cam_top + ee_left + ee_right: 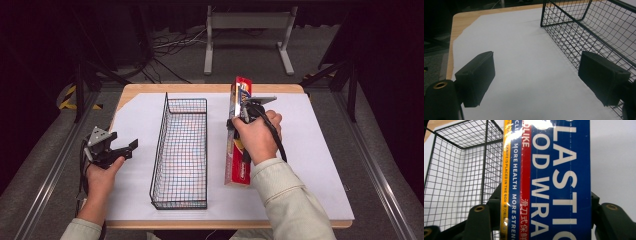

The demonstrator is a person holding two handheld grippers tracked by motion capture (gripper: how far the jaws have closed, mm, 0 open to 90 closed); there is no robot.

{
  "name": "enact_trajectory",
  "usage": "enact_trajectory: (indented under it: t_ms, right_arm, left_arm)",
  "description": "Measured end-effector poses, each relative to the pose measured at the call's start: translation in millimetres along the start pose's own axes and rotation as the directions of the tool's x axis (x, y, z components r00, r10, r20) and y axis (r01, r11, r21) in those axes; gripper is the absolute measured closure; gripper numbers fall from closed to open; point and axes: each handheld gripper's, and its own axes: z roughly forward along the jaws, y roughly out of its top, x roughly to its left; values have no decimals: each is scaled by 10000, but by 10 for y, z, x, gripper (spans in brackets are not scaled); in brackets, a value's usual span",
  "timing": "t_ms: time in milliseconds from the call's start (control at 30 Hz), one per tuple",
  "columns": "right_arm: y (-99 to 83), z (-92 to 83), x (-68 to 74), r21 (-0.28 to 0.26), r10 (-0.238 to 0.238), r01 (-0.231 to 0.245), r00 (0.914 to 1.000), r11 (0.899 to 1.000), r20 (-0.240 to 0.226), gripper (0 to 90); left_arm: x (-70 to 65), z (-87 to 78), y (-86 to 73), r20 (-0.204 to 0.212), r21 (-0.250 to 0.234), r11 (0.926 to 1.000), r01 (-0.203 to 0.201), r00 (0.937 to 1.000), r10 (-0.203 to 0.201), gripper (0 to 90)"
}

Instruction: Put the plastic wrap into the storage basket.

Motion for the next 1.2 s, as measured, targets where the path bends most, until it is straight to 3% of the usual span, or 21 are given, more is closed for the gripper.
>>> enact_trajectory:
  t_ms: [200, 367, 833, 1200]
  right_arm:
    - [46, -31, 145, 110, 178, -180, 9998, 9998, 117, 407]
    - [79, -75, 239, 61, 530, -529, 9985, 9986, -115, 407]
    - [83, -145, 596, 137, 377, -370, 9976, 9992, -588, 406]
    - [35, -86, 882, 330, 96, -67, 9961, 9994, -880, 406]
  left_arm:
    - [-3, 13, 30, 19, -138, 9999, 26, 10000, -25, 147]
    - [-12, 49, 35, 65, -77, 10000, -6, 10000, 7, 147]
    - [2, 21, 32, 26, -152, 9998, 89, 10000, -89, 147]
    - [47, -50, -2, -113, -201, 9996, 192, 9997, -195, 147]
